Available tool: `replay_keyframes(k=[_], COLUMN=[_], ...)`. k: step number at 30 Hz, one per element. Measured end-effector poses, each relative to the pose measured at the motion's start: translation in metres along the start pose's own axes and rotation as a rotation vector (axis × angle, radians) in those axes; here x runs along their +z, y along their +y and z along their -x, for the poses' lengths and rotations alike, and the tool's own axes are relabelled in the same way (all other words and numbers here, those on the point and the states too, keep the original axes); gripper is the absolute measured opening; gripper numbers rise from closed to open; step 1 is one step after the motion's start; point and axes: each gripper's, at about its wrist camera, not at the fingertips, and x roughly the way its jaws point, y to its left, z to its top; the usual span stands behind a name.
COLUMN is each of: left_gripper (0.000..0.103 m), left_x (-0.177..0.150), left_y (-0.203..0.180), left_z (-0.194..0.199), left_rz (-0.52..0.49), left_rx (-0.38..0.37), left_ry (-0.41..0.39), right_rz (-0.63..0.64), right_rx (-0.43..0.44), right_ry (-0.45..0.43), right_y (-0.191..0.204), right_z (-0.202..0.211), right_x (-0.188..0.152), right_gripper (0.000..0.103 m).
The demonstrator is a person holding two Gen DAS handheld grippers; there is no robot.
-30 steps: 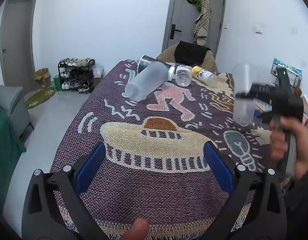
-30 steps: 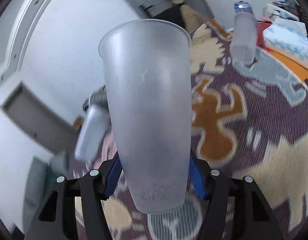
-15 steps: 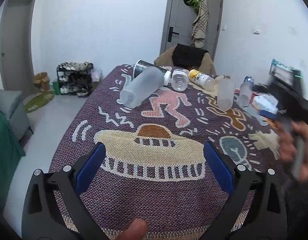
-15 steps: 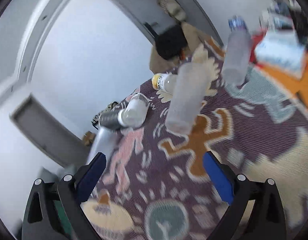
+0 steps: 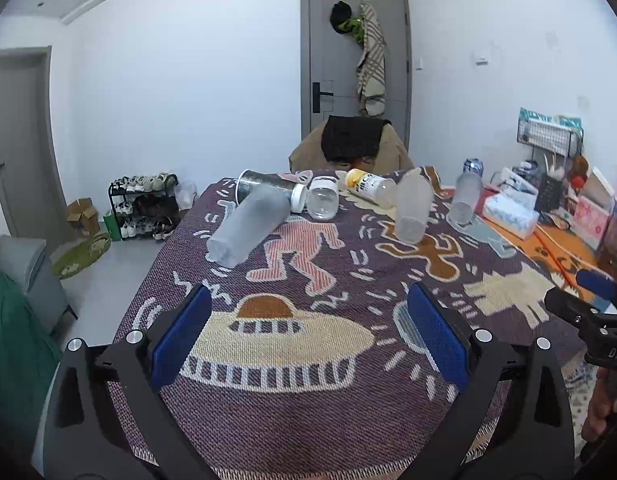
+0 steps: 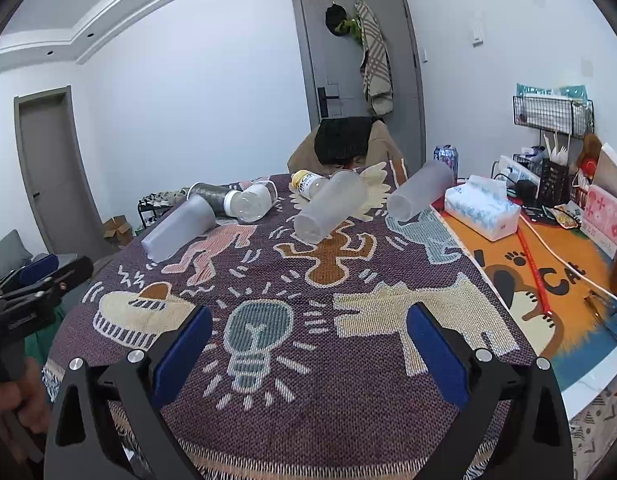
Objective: Flip cup upright
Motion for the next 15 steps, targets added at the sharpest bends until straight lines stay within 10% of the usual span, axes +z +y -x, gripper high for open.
replay_keyframes(k=[15], left_gripper=[0.097], left_x=[-0.007], left_y=[-0.011], left_z=[0.033], left_rz=[-0.015], left_rx=[-0.047], left_ry=[-0.034], right_rz=[0.005], right_rx=[0.073], right_ry=[0.014], right_y=[0.018], right_z=[0.025], right_x=[-0.013], right_gripper=[0.095])
